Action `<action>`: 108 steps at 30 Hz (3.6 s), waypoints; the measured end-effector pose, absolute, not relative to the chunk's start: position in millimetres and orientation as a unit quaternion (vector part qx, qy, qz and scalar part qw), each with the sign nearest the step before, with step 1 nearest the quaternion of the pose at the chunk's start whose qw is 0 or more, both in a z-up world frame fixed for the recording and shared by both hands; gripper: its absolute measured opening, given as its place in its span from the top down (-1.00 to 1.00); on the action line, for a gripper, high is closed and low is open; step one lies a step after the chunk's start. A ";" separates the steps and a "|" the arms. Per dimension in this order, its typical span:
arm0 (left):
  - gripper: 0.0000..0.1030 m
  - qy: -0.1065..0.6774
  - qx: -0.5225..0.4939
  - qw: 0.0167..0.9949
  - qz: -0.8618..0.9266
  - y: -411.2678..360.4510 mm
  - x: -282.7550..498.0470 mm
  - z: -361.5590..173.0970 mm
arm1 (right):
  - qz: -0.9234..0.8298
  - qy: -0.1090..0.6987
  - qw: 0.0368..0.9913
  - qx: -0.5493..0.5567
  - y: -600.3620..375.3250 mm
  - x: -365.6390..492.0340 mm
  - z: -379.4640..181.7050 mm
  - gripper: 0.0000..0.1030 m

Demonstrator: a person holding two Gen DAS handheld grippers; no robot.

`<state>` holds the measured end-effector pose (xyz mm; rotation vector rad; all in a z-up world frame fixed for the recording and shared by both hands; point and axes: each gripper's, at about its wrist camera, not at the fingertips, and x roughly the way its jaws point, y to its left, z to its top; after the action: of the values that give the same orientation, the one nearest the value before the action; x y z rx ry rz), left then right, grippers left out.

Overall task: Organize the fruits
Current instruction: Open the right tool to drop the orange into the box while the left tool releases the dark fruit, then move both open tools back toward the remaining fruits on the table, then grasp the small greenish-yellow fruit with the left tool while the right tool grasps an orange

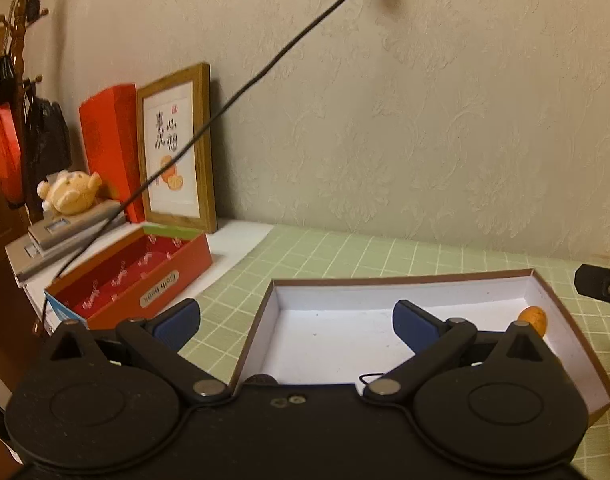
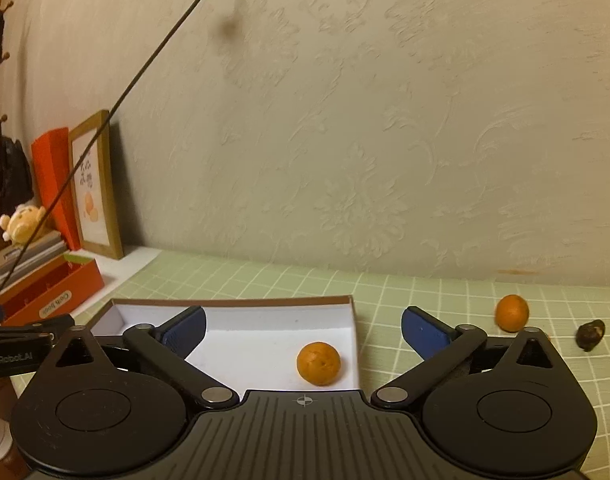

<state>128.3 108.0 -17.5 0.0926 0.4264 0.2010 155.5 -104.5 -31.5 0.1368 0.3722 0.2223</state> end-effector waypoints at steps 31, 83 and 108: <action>-0.84 0.202 0.074 0.973 -0.078 -25.6 89.9 -28.6 | -0.049 0.155 0.969 0.186 -296.7 59.5 -22.9 -1.00; 0.65 0.312 0.101 0.931 -0.160 -165.9 109.5 -121.9 | -0.064 0.264 0.952 0.143 -319.6 68.3 -76.8 -0.52; 0.65 0.309 0.103 0.937 -0.127 -119.3 111.8 -119.1 | 0.024 0.318 0.936 0.148 -257.3 127.6 -105.9 -0.03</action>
<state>111.8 -119.3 -119.1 0.2112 0.6312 -0.2589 127.6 -257.3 -105.8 0.3017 0.6501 0.0486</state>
